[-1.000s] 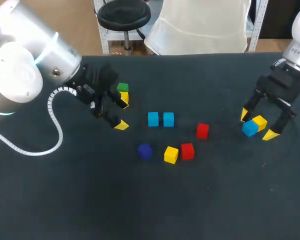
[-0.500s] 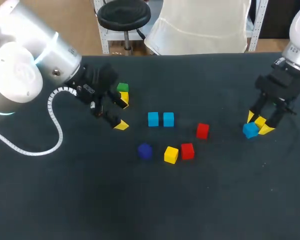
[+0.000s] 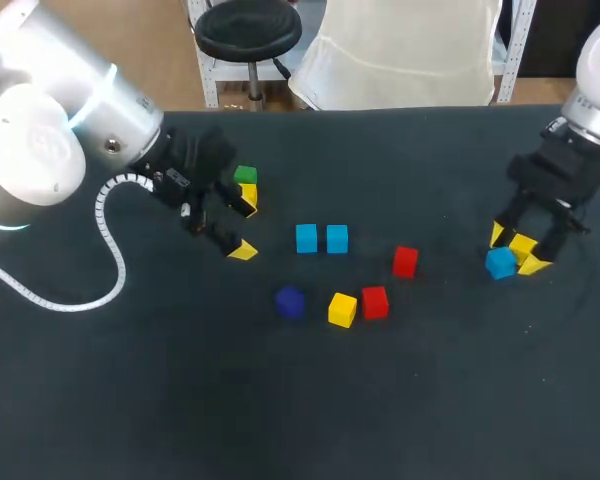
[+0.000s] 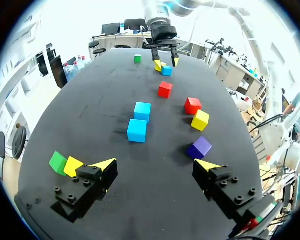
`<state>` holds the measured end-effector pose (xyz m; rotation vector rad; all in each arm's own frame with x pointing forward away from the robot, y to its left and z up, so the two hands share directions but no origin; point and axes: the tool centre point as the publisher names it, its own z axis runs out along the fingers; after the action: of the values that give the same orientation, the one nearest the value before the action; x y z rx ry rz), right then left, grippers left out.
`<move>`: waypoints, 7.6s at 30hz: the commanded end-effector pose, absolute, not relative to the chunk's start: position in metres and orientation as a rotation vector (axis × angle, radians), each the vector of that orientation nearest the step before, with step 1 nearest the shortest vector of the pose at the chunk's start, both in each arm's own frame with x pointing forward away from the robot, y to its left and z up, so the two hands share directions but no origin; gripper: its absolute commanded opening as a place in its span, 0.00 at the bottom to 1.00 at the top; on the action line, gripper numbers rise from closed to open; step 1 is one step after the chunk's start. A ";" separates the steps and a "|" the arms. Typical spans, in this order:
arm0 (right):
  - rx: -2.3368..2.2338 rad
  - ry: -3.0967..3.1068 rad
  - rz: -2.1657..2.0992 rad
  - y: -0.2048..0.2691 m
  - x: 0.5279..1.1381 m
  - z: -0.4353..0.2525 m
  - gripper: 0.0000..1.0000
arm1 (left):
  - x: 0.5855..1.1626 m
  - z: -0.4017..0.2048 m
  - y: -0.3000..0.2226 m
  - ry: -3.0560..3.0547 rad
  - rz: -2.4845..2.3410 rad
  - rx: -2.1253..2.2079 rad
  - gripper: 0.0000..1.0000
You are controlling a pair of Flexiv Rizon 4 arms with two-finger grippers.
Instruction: Place the blue cubes, place green cubes on the blue cubes, place the yellow cubes on the green cubes, then place the red cubes on the yellow cubes, and place purple cube on the red cubes.
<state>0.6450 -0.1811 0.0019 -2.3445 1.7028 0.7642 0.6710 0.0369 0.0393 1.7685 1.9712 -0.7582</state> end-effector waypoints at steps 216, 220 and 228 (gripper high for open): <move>-2.105 2.084 0.397 -0.003 0.702 0.000 0.00 | 0.671 0.039 0.038 1.966 -0.760 1.769 1.00; -2.114 2.086 0.400 -0.003 0.699 0.000 0.00 | 0.671 0.039 0.038 1.966 -0.760 1.769 1.00; -2.146 2.082 0.423 -0.002 0.697 -0.004 0.00 | 0.671 0.039 0.038 1.966 -0.760 1.769 1.00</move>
<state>0.6942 -0.0034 -0.0028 -2.1408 2.0826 0.4141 0.6710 0.0369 0.0393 1.7684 1.9714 -0.7581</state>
